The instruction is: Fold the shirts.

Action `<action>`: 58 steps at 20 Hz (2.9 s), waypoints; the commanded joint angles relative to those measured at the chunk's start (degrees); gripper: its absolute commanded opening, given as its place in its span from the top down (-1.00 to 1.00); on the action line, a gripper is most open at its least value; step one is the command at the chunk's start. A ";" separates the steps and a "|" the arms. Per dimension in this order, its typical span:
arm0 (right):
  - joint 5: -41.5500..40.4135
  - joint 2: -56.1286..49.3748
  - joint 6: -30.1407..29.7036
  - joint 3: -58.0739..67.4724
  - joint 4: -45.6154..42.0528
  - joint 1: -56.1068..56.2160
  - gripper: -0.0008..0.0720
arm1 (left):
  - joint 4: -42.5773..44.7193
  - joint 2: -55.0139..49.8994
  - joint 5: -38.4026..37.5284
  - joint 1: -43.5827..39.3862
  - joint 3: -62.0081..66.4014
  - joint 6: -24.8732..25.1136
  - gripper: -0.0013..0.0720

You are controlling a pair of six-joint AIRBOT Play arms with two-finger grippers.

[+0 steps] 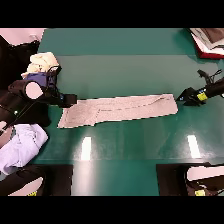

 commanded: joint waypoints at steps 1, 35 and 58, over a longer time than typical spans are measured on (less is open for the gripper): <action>1.64 -4.37 -4.70 -0.02 5.44 -0.13 -0.74 | -2.05 -0.02 -0.48 0.04 0.09 0.70 0.89; 3.04 22.99 -1.36 0.44 19.69 27.17 0.95 | -4.94 -36.33 -4.44 -21.24 38.62 6.91 0.90; -24.30 -21.75 2.16 42.21 19.65 70.14 0.94 | 20.85 0.70 -22.99 3.82 39.26 7.06 0.89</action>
